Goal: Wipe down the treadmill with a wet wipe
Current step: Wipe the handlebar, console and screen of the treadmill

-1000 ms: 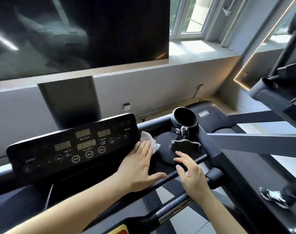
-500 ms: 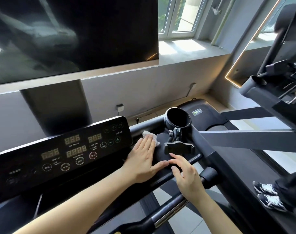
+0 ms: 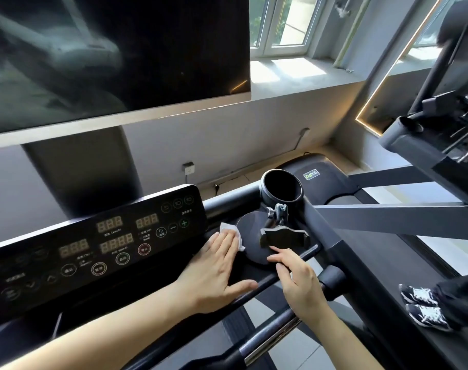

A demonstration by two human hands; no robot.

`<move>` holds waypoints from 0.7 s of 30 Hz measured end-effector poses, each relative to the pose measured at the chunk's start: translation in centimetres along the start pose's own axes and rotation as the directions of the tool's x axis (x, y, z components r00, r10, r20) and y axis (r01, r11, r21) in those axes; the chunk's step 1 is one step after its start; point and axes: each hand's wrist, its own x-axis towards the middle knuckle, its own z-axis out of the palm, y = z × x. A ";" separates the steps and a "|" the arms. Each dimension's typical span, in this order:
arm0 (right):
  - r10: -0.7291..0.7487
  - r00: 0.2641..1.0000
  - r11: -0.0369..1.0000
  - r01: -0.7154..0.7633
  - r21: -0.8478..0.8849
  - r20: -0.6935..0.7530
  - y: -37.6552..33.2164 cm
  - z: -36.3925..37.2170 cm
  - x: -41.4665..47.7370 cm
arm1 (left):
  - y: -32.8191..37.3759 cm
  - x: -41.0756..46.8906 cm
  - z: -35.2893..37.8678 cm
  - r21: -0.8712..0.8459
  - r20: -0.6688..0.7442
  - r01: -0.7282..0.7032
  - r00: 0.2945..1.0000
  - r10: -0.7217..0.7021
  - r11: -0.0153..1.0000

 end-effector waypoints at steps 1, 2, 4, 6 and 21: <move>0.003 1.000 1.000 -0.003 0.007 0.002 0.0 0.0 0.0 | 0.0 1.3 -0.3 0.013 -0.002 0.002 1.000 -0.002 1.000; 0.005 1.000 1.000 -0.005 0.022 0.000 -0.1 -0.1 0.0 | 0.1 2.8 -0.7 0.015 -0.020 -0.003 1.000 0.003 1.000; 0.006 1.000 0.999 -0.006 0.052 0.005 -0.5 -0.2 0.1 | 0.2 5.8 -1.3 0.028 0.001 -0.027 1.000 0.027 0.999; 0.014 1.000 0.997 -0.014 0.080 0.003 -0.7 -0.3 0.1 | 0.3 8.3 -1.5 0.047 0.074 -0.084 0.994 0.081 0.995; 0.154 0.988 0.967 -0.154 0.205 0.015 0.5 -0.4 0.4 | 0.8 3.0 -0.8 0.060 0.017 -0.055 0.998 0.054 0.997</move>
